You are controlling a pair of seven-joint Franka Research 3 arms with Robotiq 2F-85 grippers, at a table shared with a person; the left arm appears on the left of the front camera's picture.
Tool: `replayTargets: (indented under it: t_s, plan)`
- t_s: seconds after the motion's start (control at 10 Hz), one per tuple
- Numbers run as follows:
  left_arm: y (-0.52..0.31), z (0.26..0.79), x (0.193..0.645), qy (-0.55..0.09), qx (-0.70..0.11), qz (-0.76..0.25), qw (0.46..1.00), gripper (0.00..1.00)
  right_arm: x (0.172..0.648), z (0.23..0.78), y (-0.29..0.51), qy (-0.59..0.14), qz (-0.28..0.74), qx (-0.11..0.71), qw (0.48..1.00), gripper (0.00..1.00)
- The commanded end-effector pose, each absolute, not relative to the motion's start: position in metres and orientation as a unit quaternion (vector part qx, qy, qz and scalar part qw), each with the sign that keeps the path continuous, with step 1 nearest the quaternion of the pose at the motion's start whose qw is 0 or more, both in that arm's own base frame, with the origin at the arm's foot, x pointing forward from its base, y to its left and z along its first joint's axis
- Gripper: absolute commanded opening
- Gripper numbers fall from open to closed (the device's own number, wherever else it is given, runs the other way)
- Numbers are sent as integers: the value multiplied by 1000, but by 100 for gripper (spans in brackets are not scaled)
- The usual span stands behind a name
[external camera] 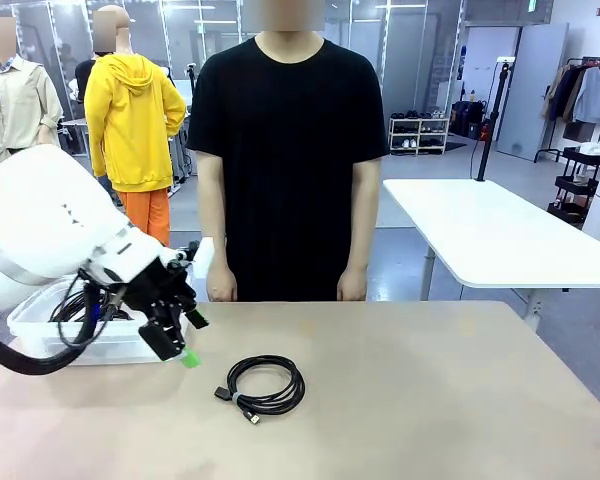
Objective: Organize and store the cables.
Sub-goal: Place the USB Extension Cable into the Organizing box.
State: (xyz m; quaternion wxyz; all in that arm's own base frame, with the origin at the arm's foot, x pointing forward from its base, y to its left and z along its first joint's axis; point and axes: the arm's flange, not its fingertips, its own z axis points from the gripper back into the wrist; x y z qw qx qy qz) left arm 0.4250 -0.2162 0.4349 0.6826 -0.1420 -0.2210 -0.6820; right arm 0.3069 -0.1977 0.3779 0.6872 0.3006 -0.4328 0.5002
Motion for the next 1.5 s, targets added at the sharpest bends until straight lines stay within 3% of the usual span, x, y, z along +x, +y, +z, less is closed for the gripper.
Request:
replayTargets:
  t_s: [0.0,0.8,1.2,1.4]
  plan:
    - [-207,443,418,-215,-151,-684,681,100,308,379,-195,-436,491,300,692,100]
    - [-208,442,422,-222,-150,-680,682,100,308,379,-195,-436,491,300,692,100]
    - [-291,474,424,-89,-117,-567,811,100,308,379,-195,-436,491,300,692,100]
    - [-310,475,430,-74,-97,-514,849,100,308,379,-195,-436,491,300,692,100]
